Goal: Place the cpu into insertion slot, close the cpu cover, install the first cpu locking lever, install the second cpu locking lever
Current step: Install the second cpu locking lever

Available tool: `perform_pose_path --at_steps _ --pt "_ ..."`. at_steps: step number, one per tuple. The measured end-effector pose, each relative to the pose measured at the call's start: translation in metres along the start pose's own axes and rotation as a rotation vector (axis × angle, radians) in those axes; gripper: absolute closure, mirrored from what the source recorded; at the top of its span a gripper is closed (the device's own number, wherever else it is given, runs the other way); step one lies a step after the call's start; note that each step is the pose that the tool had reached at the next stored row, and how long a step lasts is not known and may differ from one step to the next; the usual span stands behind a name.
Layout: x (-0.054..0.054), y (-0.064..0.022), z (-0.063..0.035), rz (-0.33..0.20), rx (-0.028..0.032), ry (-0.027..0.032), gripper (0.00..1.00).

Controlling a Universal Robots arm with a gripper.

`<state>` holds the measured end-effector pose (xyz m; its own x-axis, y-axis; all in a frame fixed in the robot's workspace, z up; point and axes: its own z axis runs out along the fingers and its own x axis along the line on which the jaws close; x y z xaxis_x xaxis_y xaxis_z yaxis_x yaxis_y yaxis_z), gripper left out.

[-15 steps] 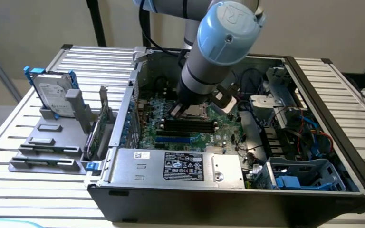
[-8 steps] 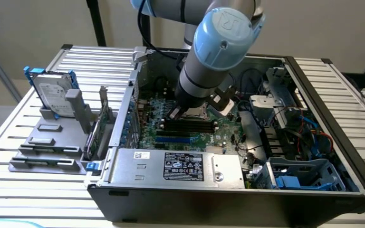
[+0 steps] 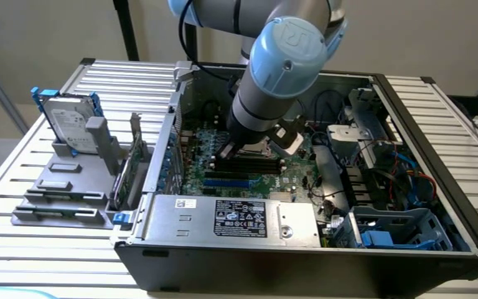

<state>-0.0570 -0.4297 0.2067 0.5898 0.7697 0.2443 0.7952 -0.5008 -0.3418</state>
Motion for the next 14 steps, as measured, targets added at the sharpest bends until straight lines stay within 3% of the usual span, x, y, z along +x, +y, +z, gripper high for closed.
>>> perform_pose_path --at_steps 6,14 --pt "0.0004 -0.0021 0.0032 -0.001 0.0014 0.0024 0.89" --pt "0.0028 -0.0050 0.0061 -0.002 -0.0020 0.0044 0.89"
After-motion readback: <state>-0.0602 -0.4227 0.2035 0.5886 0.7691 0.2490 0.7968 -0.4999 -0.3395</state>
